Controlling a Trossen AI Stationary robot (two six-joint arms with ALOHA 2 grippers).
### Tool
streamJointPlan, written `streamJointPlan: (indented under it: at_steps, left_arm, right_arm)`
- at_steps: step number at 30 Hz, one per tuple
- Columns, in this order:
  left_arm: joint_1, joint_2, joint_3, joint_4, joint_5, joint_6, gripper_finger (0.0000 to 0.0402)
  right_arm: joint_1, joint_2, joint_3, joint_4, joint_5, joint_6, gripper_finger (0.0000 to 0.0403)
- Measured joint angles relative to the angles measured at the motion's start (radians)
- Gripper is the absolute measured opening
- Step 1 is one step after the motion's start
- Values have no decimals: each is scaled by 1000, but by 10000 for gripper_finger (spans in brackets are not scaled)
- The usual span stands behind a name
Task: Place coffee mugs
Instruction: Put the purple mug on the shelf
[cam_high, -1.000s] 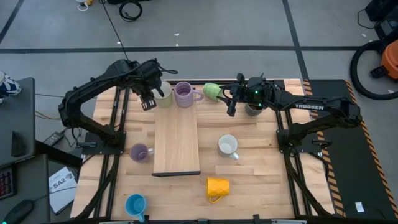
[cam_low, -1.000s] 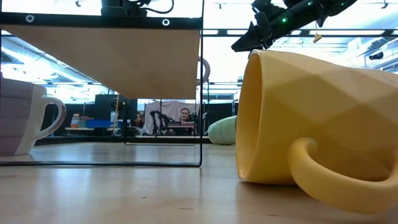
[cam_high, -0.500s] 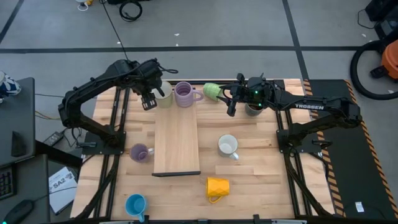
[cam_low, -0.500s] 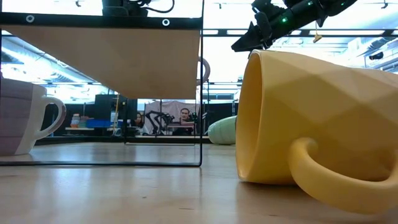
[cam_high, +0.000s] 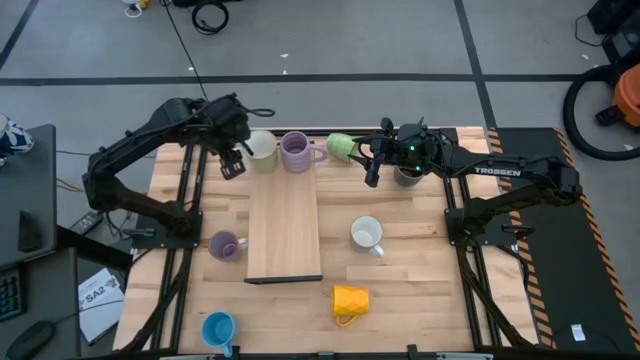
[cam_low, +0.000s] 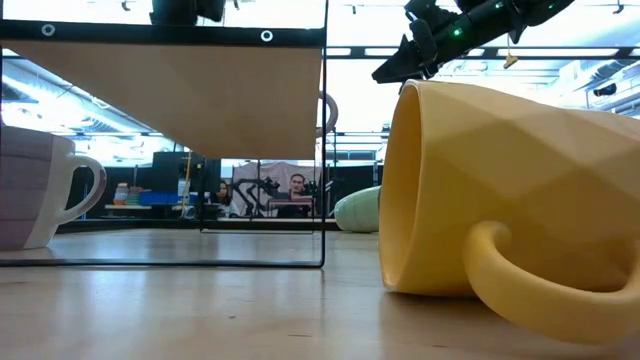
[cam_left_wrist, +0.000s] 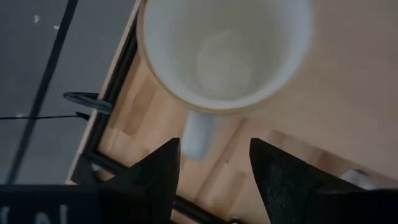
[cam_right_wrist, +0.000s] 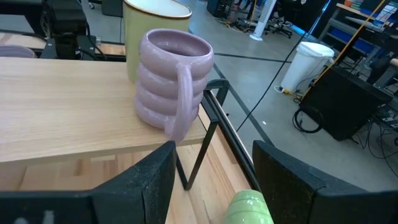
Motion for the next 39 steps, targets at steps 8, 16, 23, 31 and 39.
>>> streamJointPlan:
  at_steps: [8, 16, 23, 31, 39]
  left_arm:
    - [-66, -68, 0, -63, 74, -134, 199]
    - [-187, -91, -18, -120, 119, -359, 199]
    - [-367, -92, -80, -119, 118, -536, 199]
    - [-597, -92, -240, -120, 119, -764, 199]
    - [-740, -92, -382, -120, 118, -956, 199]
  right_arm:
    - [0, 0, 0, 0, 0, 0, 218]
    - [0, 0, 0, 0, 0, 0, 218]
    - [0, 0, 0, -1, 0, 0, 218]
    - [0, 0, 0, -1, 0, 0, 218]
    - [0, 0, 0, 0, 0, 0, 218]
